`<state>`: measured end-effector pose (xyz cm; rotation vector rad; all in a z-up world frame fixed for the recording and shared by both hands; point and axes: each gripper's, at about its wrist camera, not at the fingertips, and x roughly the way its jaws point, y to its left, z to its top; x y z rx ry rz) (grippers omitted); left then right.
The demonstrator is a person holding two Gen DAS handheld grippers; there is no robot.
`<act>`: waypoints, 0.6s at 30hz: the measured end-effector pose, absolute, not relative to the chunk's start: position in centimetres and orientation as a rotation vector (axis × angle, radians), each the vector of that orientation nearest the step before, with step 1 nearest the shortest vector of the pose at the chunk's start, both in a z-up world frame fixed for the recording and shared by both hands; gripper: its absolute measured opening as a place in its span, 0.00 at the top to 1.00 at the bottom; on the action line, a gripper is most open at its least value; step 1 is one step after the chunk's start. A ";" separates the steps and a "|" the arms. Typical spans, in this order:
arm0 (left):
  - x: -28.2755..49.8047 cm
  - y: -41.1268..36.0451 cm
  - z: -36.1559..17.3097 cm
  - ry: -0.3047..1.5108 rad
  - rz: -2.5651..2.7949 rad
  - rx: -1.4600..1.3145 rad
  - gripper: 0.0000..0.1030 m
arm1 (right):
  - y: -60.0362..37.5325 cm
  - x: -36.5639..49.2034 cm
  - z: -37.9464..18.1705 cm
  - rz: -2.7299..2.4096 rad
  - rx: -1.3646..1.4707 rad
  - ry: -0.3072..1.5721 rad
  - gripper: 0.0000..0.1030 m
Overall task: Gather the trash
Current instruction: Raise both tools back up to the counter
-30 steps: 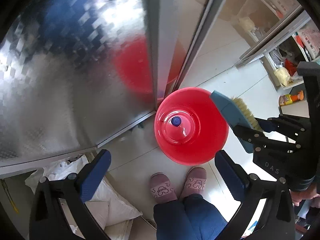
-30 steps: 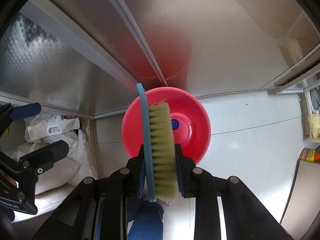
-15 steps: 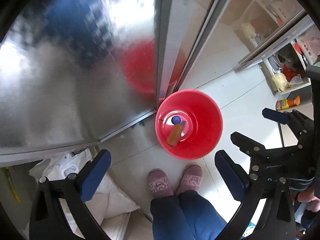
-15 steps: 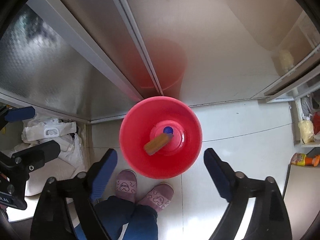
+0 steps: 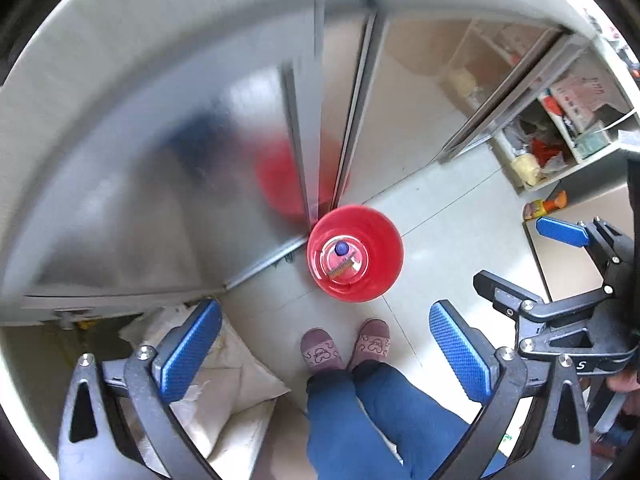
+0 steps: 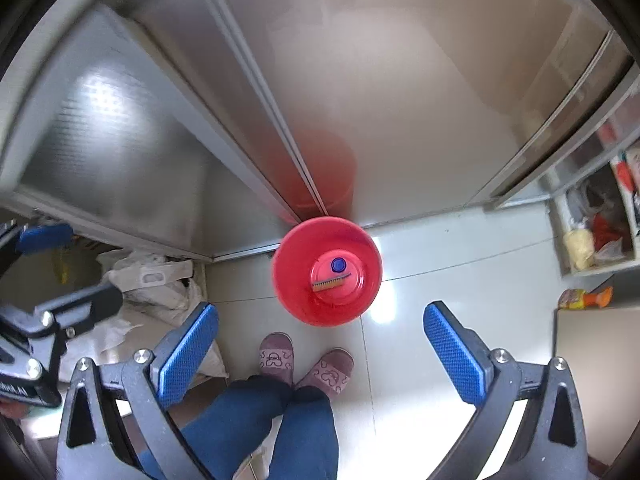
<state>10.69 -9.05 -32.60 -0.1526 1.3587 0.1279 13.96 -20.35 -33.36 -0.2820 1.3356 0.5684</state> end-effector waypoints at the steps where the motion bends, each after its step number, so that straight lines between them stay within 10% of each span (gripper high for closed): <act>1: 10.4 -8.9 -31.2 1.352 0.128 -0.149 0.00 | -20.2 13.8 -32.2 0.563 -0.301 1.330 0.01; 18: 3.4 -3.6 -13.0 1.200 0.276 -0.158 0.00 | -14.8 12.5 -14.7 0.789 -0.296 1.142 0.00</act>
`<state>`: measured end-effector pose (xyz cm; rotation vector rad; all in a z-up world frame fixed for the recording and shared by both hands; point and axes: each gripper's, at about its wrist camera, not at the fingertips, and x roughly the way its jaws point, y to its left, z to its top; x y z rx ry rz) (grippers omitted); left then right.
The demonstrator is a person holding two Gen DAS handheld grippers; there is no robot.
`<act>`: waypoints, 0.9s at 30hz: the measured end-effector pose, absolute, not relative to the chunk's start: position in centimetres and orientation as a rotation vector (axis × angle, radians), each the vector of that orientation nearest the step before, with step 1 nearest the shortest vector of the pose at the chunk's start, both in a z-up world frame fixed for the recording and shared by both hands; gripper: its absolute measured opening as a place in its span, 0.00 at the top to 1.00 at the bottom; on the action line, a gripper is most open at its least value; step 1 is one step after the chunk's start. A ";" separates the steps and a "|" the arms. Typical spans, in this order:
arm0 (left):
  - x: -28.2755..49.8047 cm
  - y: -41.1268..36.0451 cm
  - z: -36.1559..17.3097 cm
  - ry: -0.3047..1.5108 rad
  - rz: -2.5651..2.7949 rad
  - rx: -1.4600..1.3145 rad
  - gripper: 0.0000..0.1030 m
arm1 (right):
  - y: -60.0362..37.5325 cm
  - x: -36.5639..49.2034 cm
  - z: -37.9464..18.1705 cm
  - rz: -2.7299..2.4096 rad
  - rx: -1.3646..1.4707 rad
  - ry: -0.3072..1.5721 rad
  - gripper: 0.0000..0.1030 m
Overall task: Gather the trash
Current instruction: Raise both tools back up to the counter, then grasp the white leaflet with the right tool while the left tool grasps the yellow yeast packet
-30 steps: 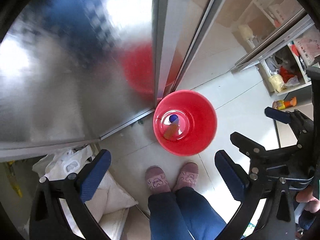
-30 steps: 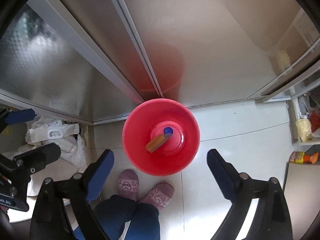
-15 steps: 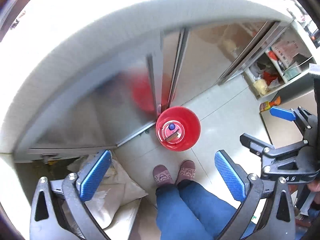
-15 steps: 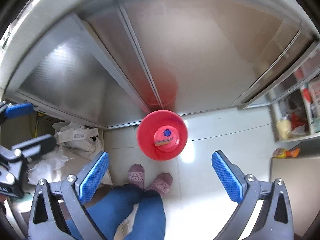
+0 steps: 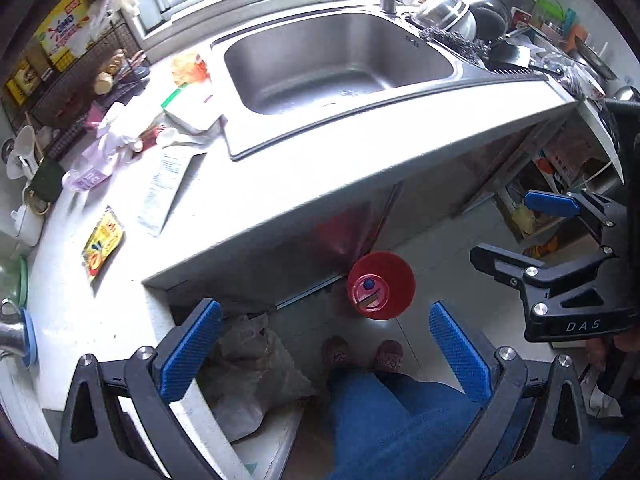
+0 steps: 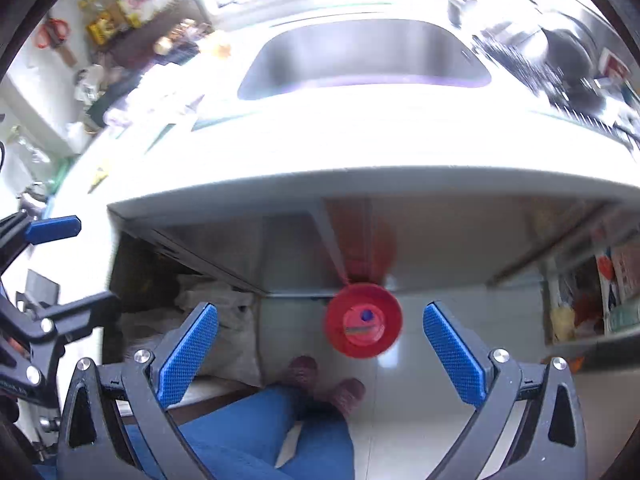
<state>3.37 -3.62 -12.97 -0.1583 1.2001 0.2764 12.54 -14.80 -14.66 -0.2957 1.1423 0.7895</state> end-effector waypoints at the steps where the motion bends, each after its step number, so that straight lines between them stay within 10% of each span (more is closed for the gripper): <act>1: 2.9 -2.8 -12.4 1.193 0.297 -0.178 0.00 | -14.1 12.6 -14.0 0.811 -0.299 1.135 0.00; 27: 1.1 21.2 -13.5 1.145 0.565 -0.362 0.00 | 12.0 13.8 -14.9 1.048 -0.370 1.262 0.03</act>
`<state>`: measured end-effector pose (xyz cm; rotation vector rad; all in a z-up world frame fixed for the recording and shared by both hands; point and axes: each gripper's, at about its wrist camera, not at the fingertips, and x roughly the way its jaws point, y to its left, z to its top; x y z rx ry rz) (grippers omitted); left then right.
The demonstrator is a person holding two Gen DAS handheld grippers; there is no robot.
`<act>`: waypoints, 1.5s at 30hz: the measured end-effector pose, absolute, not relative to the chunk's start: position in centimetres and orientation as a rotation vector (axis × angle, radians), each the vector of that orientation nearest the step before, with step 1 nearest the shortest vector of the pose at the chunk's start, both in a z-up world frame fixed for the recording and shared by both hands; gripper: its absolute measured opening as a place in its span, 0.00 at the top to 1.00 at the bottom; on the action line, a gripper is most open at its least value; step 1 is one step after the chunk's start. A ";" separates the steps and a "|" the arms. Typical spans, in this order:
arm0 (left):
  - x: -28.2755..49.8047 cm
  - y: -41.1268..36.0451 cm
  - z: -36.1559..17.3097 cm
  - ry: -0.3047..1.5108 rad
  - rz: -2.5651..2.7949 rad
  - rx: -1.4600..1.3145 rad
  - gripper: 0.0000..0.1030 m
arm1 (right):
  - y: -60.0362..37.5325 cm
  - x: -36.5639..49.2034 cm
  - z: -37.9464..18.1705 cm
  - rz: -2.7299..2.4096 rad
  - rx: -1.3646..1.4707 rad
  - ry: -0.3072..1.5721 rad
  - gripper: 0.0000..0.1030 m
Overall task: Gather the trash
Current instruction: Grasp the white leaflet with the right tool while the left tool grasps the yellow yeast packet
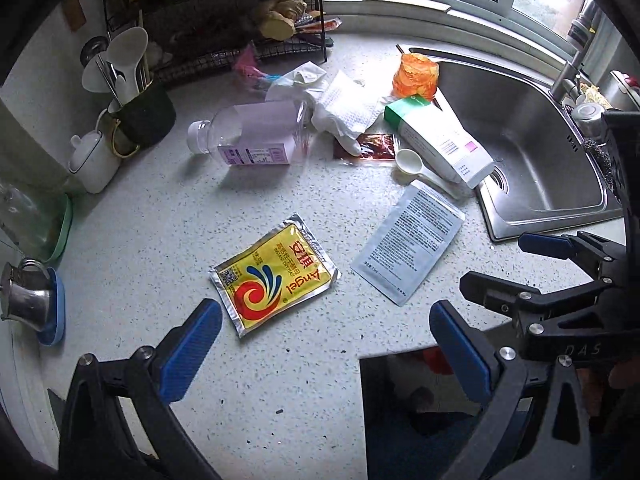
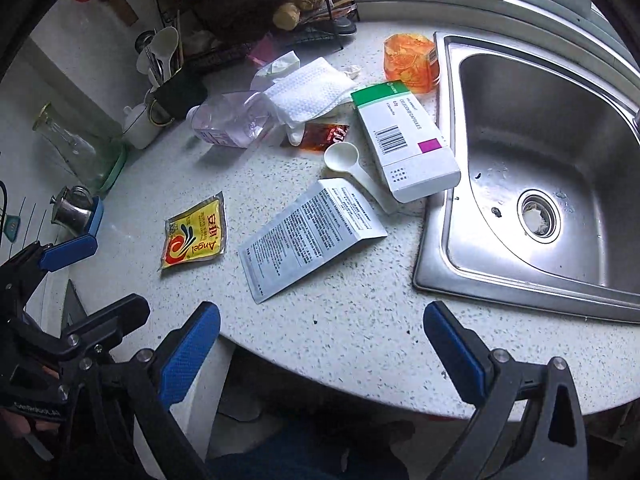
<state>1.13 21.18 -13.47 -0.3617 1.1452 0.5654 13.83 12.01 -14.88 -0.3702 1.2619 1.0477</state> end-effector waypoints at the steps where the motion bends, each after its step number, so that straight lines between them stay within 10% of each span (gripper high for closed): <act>1: 1.4 21.7 -13.9 1.153 0.563 -0.360 0.00 | 12.5 13.9 -15.2 1.038 -0.376 1.272 0.06; 17: 3.5 26.1 -17.8 1.199 0.504 -0.405 0.00 | 16.0 15.4 -18.1 0.998 -0.324 1.368 0.41; 27: 2.1 26.0 -16.6 1.184 0.526 -0.412 0.00 | 16.8 15.4 -18.4 1.004 -0.332 1.367 0.92; 45: -3.7 30.6 -18.2 1.225 0.577 -0.425 0.00 | 18.8 14.2 -12.2 1.110 -0.499 1.144 0.99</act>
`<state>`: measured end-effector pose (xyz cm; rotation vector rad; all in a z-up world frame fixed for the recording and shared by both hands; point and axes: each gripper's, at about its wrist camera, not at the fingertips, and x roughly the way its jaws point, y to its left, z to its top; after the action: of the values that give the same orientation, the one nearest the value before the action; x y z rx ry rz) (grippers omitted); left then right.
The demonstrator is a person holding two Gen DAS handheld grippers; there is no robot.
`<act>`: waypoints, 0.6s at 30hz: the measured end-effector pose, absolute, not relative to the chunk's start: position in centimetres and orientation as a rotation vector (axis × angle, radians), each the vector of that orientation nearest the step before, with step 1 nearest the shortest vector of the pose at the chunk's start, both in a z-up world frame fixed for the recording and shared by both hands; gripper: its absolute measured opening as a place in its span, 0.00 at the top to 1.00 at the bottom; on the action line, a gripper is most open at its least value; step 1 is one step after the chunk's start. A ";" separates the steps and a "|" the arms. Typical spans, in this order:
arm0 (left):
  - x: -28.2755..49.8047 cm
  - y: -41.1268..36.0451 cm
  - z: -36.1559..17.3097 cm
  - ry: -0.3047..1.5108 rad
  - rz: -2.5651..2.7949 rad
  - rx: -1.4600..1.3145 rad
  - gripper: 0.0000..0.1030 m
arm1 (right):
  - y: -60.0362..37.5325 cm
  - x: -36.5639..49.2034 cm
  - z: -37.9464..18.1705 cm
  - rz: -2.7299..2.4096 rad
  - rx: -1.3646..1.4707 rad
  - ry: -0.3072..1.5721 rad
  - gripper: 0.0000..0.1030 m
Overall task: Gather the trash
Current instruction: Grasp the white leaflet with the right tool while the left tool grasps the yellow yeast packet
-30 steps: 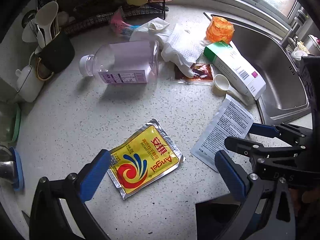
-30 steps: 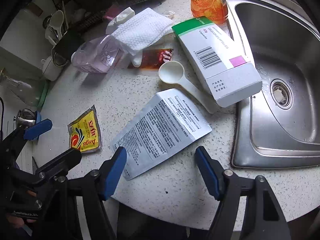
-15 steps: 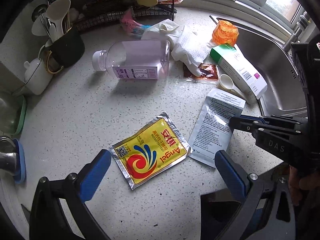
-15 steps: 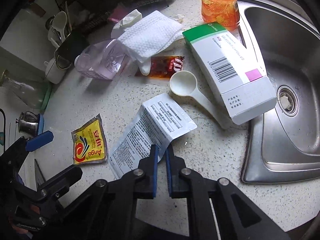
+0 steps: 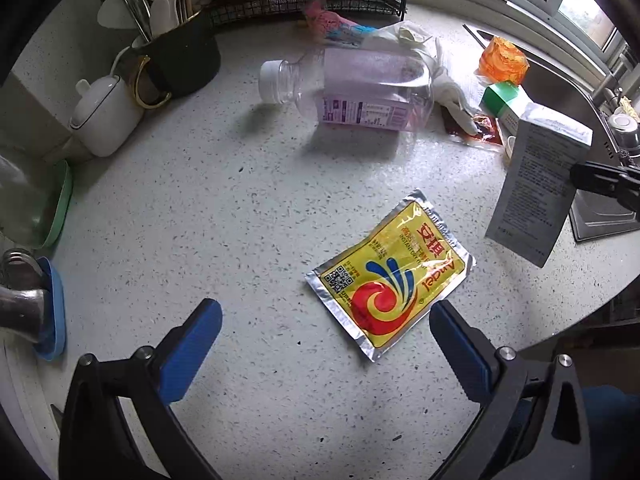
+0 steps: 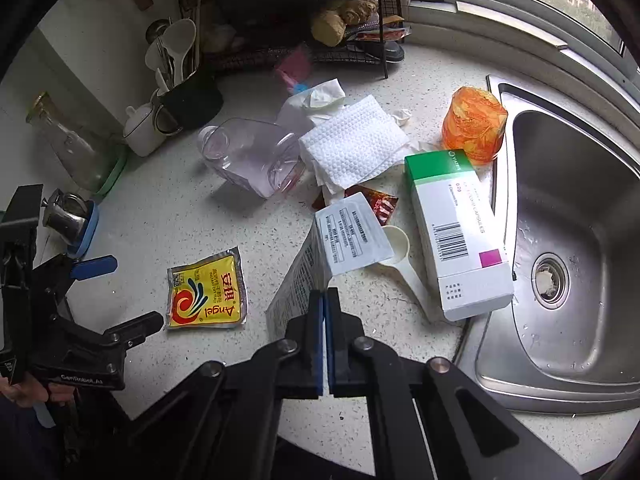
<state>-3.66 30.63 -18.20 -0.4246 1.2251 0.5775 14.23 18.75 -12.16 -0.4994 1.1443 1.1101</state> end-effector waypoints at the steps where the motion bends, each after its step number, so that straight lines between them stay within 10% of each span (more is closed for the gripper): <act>1: -3.6 30.8 -18.6 1.231 0.562 -0.414 0.00 | 18.7 14.4 -11.9 1.106 -0.504 1.140 0.99; 18: 0.8 29.4 -22.3 1.301 0.295 -0.185 0.01 | 17.3 15.7 -11.5 1.042 -0.532 1.162 0.99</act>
<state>0.79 29.38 -22.32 -0.1853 1.3011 0.2947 15.73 17.34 -11.51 -0.5324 1.1625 1.0416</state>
